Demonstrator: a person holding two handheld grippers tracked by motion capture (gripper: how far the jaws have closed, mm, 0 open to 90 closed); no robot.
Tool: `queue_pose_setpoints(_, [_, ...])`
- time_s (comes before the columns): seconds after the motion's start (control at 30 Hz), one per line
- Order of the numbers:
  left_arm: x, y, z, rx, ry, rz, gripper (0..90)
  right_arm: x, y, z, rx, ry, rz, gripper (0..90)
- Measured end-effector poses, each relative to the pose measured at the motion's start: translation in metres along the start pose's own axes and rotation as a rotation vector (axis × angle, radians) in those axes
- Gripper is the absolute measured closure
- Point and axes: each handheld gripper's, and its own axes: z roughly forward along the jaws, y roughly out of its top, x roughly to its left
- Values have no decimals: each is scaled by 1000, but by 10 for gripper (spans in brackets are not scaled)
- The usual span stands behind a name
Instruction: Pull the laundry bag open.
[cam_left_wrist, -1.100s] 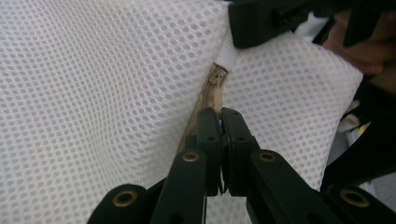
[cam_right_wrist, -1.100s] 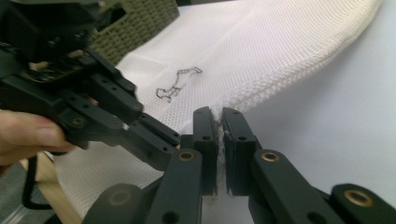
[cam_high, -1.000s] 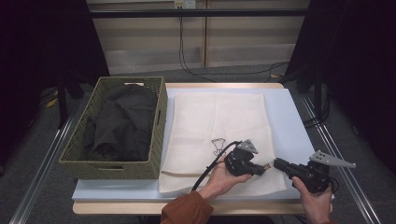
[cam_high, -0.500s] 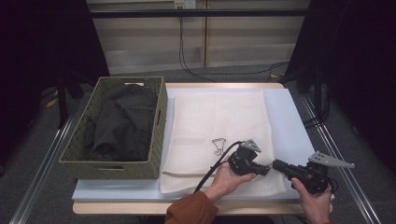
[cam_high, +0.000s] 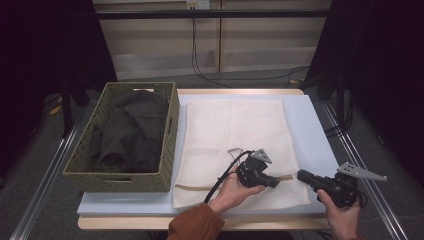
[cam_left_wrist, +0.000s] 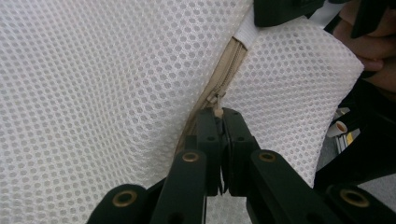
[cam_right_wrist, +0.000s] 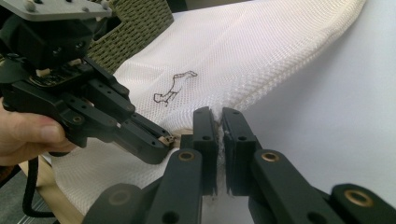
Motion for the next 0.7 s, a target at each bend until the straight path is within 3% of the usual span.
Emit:
queue_pose_setpoints(0.2, [-1,1,-7,34,23,27,873,2,0,0,1,-8,-21,855])
queue_pose_setpoints(0.23, [-1,-1,-7,17,17,21,873,1,0,0,-1,-10,-19,855])
queue_pose_setpoints(0.27, [0,-1,-10,36,24,38,873,1,-1,0,1,-9,-16,855])
queue_pose_setpoints(0.3, [0,-3,-11,14,15,30,873,0,-1,0,3,-13,-20,855])
queue_pose_setpoints(0.37, [0,-3,-16,36,28,41,873,1,-1,0,2,-8,-8,854])
queue_pose_setpoints(0.47, [2,-8,-17,8,18,23,873,1,-1,0,5,-18,-19,855])
queue_pose_setpoints(0.53, [4,-9,-21,34,30,29,873,0,-2,1,6,-18,-15,854])
queue_pose_setpoints(0.6, [5,-12,-22,13,26,24,873,0,-2,1,5,-18,-23,854])
queue_pose_setpoints(0.63, [5,-12,-23,32,35,26,873,0,-2,1,5,-20,-23,854])
queue_pose_setpoints(0.7, [5,-14,-25,22,34,27,873,0,-2,0,4,-19,-21,854])
